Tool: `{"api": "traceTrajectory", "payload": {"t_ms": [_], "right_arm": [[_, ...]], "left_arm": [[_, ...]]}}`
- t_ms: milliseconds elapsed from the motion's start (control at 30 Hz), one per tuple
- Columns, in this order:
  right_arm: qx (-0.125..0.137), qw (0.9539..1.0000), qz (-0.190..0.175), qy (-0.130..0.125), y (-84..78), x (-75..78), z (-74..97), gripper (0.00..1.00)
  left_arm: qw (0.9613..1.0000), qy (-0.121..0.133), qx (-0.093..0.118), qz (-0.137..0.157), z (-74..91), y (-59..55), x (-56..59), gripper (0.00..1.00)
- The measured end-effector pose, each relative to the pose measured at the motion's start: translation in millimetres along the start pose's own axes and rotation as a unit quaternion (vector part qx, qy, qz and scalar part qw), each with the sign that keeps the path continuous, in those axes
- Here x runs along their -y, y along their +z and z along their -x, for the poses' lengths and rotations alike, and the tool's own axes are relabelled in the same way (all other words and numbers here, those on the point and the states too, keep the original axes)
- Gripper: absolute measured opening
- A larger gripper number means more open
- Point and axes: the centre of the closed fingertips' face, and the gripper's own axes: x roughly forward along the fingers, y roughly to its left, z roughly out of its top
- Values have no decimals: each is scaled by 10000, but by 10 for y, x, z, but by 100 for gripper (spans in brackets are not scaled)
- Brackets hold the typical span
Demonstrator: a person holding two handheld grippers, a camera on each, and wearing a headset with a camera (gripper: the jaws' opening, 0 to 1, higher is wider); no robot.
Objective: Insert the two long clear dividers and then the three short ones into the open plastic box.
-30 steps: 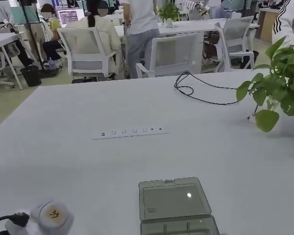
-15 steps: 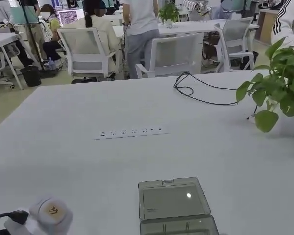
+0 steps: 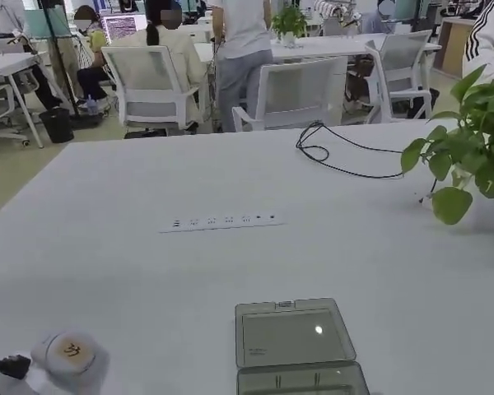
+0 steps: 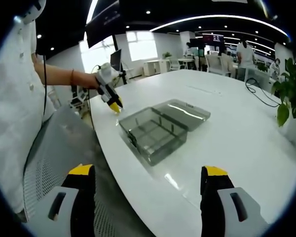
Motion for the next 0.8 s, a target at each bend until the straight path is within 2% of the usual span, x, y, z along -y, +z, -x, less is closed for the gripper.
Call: {"api": "traceTrajectory", "payload": {"t_ms": [200,300,433,467,567,733,800], "right_arm": [[0,10000,75,17,77,-15,-16,87],[23,9999,125,25,144,-31,-26,85],[98,9999,141,19,226,-33,-35,83],[116,9998,170,15,251,-35,-39,83],[135,9996,231,16,317,-54,-57,80],[314,9993,191,29,496,-88,-98,75],[440,9989,131,20,600,-105,-115,72]], "left_arm": [[9987,-153,397,287,127,108,90,30],[9967,-276,670,373,197,202,168,30],[9936,-378,935,509,281,302,255,30],[9920,-437,1050,554,309,348,302,30],[9893,-549,1218,579,364,419,404,30],[9845,-751,1480,574,418,537,595,30],[9809,-880,1629,600,446,600,697,30]]}}
